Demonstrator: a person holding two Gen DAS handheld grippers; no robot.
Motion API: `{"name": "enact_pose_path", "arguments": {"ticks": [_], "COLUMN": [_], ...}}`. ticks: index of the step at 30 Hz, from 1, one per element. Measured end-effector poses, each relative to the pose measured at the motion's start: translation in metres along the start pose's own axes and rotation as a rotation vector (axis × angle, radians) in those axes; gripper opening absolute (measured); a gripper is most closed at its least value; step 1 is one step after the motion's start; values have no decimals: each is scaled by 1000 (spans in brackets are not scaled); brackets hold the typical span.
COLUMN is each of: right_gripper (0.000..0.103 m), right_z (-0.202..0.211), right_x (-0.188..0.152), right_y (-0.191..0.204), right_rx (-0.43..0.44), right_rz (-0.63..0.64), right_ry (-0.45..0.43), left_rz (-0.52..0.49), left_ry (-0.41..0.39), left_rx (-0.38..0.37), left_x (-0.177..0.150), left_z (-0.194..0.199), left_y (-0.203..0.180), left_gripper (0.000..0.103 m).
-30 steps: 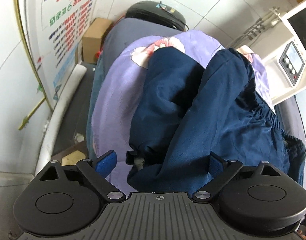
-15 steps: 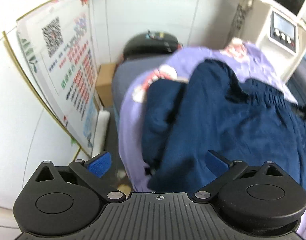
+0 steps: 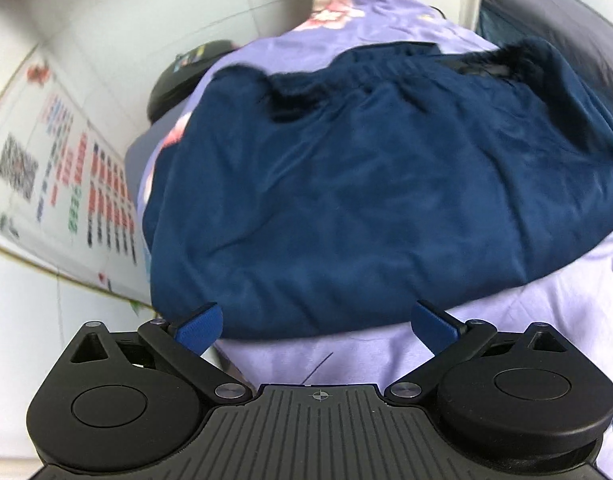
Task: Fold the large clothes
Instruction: 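Release the folded jacket and withdraw both grippers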
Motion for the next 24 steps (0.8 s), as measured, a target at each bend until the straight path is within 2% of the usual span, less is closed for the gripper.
{"name": "enact_pose_path", "arguments": {"ticks": [2, 6, 8, 14, 24], "right_gripper": [98, 102, 102, 102, 102], "right_z": [6, 20, 24, 29, 13], "right_x": [7, 28, 37, 47, 40], "right_y": [27, 69, 82, 86, 79], "right_rx": [19, 81, 74, -15, -43], "right_rz": [72, 135, 172, 245, 231], "right_ry": [0, -17, -13, -30, 16], "left_rz": [-10, 8, 16, 42, 75], "left_ry": [12, 29, 47, 103, 122], "left_rx": [26, -3, -11, -14, -9], "left_x": [7, 17, 20, 8, 2], "left_z": [4, 7, 4, -8, -16], "left_y": [-3, -7, -9, -6, 4], "left_gripper": [103, 103, 103, 103, 103]}}
Point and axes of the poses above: each gripper's, at about its wrist camera, not at the fingertips, and z roughly against the way its jaws point, y to its left, x to its top, the point moved 10 cm from there along -z, roughly the way its jaws point, and after that the axes turned 3 degrees about -y, right-handed, at the moved point
